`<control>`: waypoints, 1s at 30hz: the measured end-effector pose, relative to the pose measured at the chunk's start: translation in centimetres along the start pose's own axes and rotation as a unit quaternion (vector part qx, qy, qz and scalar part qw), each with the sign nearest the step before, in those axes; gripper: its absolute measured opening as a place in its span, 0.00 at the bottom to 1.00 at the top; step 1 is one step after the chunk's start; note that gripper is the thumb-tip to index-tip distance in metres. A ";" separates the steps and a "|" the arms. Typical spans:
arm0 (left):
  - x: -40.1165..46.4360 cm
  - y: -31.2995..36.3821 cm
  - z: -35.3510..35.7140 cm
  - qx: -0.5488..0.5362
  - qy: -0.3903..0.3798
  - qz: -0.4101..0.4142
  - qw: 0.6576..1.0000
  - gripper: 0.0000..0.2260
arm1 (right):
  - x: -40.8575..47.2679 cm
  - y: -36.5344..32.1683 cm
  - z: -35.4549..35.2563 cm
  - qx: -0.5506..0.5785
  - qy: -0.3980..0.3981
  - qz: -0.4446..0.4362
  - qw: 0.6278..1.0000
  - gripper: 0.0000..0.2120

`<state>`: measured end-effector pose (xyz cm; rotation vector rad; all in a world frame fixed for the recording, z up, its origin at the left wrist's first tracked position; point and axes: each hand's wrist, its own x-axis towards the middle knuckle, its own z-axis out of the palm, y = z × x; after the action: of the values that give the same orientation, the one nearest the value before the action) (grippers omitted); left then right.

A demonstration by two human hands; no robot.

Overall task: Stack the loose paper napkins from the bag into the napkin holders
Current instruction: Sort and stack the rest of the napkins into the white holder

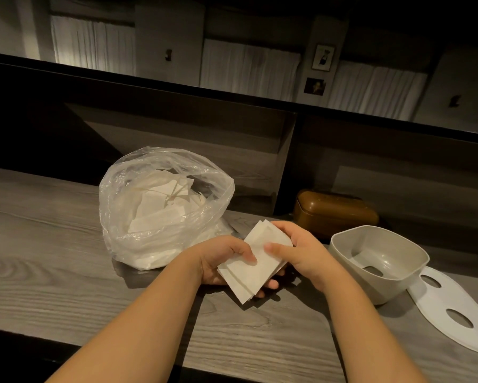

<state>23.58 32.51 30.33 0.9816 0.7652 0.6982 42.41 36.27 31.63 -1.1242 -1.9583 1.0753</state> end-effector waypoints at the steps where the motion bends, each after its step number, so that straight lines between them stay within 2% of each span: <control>1: 0.0 0.0 -0.1 0.000 -0.004 -0.003 1.000 0.25 | 0.1 0.0 0.1 0.006 0.012 0.006 1.000 0.16; 3: -0.2 0.0 0.1 0.004 -0.015 -0.006 1.000 0.25 | 0.1 0.0 0.2 0.021 0.023 0.019 0.999 0.14; 5: -0.4 0.2 0.3 0.010 0.005 0.002 1.000 0.19 | 0.2 0.1 0.3 0.054 0.045 0.023 0.997 0.14; 8: 0.0 0.3 0.3 0.042 0.145 0.066 0.986 0.13 | 0.4 0.4 0.2 0.118 0.132 0.029 0.984 0.14; 11: 0.9 -0.1 0.1 0.138 0.309 0.185 0.923 0.10 | 0.6 1.0 0.5 0.158 0.170 0.023 0.973 0.17; 13: 1.4 -0.5 0.0 0.212 0.349 0.253 0.877 0.13 | 0.6 1.4 0.7 0.174 0.156 0.016 0.972 0.21; 15: 1.6 -1.0 -0.1 0.252 0.326 0.273 0.870 0.19 | 0.7 1.8 1.0 0.139 0.116 0.022 0.983 0.26; 17: 1.6 -1.1 0.0 0.272 0.282 0.256 0.884 0.29 | 0.8 2.0 1.1 0.105 0.087 0.035 0.990 0.31; 21: 1.2 -1.0 0.2 0.302 0.171 0.245 0.905 0.46 | 0.7 2.2 0.9 0.113 0.056 0.022 0.992 0.43; 24: 0.8 -0.9 0.4 0.357 0.191 0.229 0.885 0.48 | 0.7 2.5 0.3 0.095 0.053 0.047 0.993 0.51; 26: 0.7 -1.0 0.6 0.379 0.230 0.214 0.870 0.48 | 0.6 2.5 0.1 0.074 0.051 0.062 0.994 0.50; 28: 0.5 -1.1 0.8 0.370 0.247 0.220 0.868 0.45 | 0.4 2.4 0.1 0.045 0.039 0.054 0.997 0.49; 30: 0.5 -1.2 0.8 0.351 0.242 0.236 0.874 0.43 | 0.1 2.5 0.1 0.041 0.016 0.039 0.998 0.53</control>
<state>24.70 32.13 29.40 1.7252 1.2884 1.1534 43.24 37.10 29.46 -1.1751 -1.8416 1.1610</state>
